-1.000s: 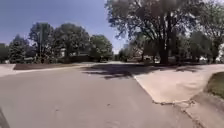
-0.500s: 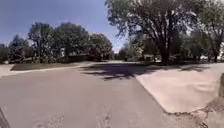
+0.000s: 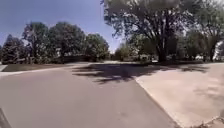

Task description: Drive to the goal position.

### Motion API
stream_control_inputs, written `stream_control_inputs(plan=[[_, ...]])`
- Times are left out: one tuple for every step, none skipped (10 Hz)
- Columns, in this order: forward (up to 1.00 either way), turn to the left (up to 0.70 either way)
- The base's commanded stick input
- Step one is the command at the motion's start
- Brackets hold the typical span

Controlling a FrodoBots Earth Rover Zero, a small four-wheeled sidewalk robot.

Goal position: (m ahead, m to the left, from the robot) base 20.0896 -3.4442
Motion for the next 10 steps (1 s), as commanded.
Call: stream_control_inputs(plan=[[0.70, 0.00], [0.70, 0.00], [0.70, 0.00], [0.70, 0.00], [0.70, 0.00], [0.70, 0.00], [0.70, 0.00], [0.70, 0.00], [0.70, 0.00], [0.70, 0.00]])
